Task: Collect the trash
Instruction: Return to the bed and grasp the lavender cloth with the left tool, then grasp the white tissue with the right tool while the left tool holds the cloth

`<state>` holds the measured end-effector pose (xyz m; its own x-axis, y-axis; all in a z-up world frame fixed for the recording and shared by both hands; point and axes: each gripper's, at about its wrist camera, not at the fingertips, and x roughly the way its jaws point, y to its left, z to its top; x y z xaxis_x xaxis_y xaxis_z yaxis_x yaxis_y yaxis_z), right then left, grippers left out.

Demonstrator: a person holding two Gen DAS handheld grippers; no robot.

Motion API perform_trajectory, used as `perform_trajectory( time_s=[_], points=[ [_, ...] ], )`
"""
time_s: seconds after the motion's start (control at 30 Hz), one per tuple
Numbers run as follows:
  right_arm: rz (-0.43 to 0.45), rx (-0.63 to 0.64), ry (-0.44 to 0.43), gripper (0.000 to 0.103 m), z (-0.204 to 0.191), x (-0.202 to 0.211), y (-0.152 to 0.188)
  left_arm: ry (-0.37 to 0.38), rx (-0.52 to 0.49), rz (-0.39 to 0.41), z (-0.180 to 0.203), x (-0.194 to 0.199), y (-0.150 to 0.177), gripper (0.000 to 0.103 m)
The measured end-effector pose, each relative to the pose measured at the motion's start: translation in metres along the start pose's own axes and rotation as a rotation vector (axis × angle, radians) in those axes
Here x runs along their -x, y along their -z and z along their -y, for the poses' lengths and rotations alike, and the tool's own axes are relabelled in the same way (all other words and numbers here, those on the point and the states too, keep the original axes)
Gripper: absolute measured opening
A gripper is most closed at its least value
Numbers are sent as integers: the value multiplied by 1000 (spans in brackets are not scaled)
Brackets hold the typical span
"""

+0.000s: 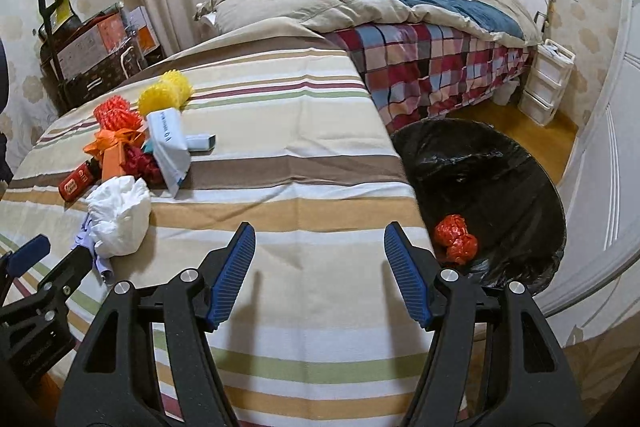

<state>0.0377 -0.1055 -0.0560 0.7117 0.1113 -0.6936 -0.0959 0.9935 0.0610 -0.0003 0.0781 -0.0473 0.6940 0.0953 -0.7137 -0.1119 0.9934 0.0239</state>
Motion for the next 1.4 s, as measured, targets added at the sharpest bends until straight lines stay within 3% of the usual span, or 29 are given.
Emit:
perform_trajectory(
  time_s=[0.13, 0.37, 0.47, 0.67, 0.7, 0.77, 0.87, 1.07, 1.4],
  points=[
    [-7, 12, -1, 65, -6, -1, 0, 3, 16, -34, -6, -9, -2, 77],
    [-13, 23, -3, 66, -10, -3, -1, -55, 50, -43, -28, -15, -8, 77],
    [-17, 23, -3, 66, -11, -4, -1, -9, 68, -52, -35, -15, -6, 77],
    [-18, 34, -6, 66, -15, -5, -1, -12, 32, -31, -30, -18, -12, 77],
    [-17, 39, -8, 66, -17, -5, -1, -8, 27, -29, -29, -19, -15, 75],
    [-16, 45, -13, 66, -20, -5, -1, 5, 20, -33, -29, -23, -18, 58],
    [-18, 48, -20, 66, -24, -5, -2, 46, 19, -70, -30, -30, -17, 42],
    [-17, 61, -28, 66, -32, -4, -1, 67, 27, -40, -34, -20, -14, 42],
    [21, 110, -86, 66, -68, 10, -8, -53, 24, 43, -71, 6, -9, 42]
  ],
)
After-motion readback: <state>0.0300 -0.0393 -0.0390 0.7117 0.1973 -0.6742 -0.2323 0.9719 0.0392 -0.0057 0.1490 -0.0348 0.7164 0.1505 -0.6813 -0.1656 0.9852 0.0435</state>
